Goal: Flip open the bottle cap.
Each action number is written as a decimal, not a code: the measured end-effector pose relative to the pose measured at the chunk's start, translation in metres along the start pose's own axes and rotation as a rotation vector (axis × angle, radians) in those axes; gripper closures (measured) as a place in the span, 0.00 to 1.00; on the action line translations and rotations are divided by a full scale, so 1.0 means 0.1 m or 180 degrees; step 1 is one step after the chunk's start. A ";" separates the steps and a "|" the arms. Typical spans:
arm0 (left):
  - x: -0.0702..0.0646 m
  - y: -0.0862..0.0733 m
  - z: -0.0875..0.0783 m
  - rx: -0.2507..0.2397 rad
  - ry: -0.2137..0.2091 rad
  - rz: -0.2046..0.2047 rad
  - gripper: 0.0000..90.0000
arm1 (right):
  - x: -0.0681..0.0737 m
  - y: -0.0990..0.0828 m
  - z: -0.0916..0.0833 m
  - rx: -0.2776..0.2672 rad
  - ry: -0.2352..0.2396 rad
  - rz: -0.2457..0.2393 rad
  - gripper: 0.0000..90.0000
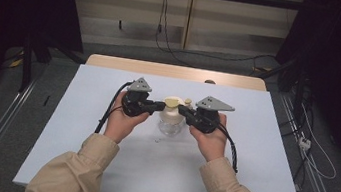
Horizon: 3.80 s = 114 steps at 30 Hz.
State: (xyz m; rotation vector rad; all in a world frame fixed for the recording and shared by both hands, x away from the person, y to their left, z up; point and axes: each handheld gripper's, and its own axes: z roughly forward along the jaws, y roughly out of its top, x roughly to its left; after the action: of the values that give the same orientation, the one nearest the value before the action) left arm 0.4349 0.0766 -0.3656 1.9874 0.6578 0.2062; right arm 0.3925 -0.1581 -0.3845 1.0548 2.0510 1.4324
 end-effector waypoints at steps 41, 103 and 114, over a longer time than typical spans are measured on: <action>-0.03 0.16 0.10 -0.0036 0.0002 0.0027 1.00 | 0.00 -0.02 0.00 -0.0040 0.0010 0.0017 1.00; -0.04 0.36 0.19 -0.0014 0.0010 0.0045 1.00 | 0.00 -0.03 0.00 -0.0060 0.0011 0.0037 1.00; -0.04 0.37 0.23 0.0001 0.0010 0.0086 1.00 | 0.00 -0.03 0.00 -0.0065 0.0012 0.0034 1.00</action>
State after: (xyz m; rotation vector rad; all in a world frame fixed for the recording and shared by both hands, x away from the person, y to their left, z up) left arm 0.4540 0.0436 -0.3444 1.9975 0.6335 0.2257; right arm 0.3914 -0.1590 -0.3871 1.0572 2.0322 1.4585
